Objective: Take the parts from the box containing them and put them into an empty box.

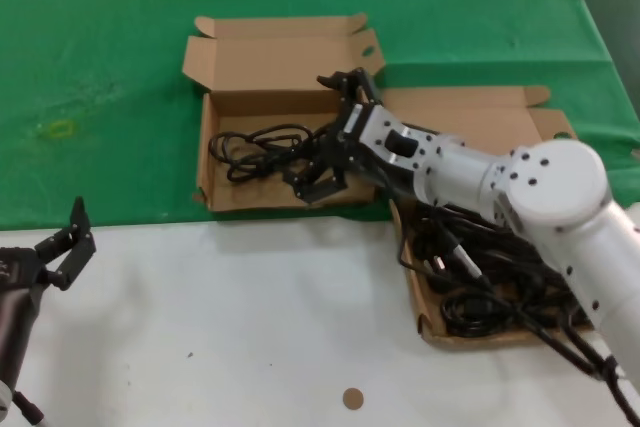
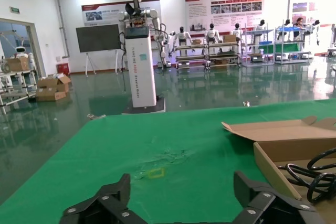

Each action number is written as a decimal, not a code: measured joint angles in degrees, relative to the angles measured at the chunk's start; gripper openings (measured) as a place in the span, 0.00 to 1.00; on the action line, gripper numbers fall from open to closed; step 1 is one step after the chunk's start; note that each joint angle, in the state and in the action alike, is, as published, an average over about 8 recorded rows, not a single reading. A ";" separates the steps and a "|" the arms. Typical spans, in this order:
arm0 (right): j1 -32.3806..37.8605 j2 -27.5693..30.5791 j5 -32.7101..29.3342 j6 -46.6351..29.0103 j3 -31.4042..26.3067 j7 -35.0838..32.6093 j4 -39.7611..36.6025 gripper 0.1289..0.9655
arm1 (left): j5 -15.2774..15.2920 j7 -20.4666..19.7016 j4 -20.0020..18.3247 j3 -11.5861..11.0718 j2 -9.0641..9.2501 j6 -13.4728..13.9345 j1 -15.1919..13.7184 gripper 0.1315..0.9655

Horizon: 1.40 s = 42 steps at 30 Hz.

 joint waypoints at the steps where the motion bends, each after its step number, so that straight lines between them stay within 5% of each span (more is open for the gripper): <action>1: -0.96 0.09 0.42 0.69 0.45 0.25 0.79 0.99 | 0.00 0.00 0.00 0.00 0.00 0.00 0.00 0.58; 5: -4.89 0.44 2.10 3.47 2.26 1.26 3.96 1.00 | 0.00 0.00 0.00 0.00 0.00 0.00 0.00 0.71; 9: -8.89 0.81 3.84 6.33 4.12 2.31 7.23 1.00 | 0.00 -0.01 0.00 0.00 0.00 0.00 0.00 0.71; 17: -16.78 1.52 7.25 11.97 7.79 4.37 13.67 1.00 | 0.00 -0.02 0.00 0.00 0.00 0.00 0.00 0.89; 26: -25.73 2.34 11.13 18.40 11.99 6.70 21.01 1.00 | 0.00 -0.02 0.00 0.00 0.00 0.00 0.00 0.98; 42: -40.32 3.66 17.46 28.84 18.78 10.53 32.93 1.00 | -0.01 -0.01 0.00 0.00 0.00 0.00 0.00 1.00</action>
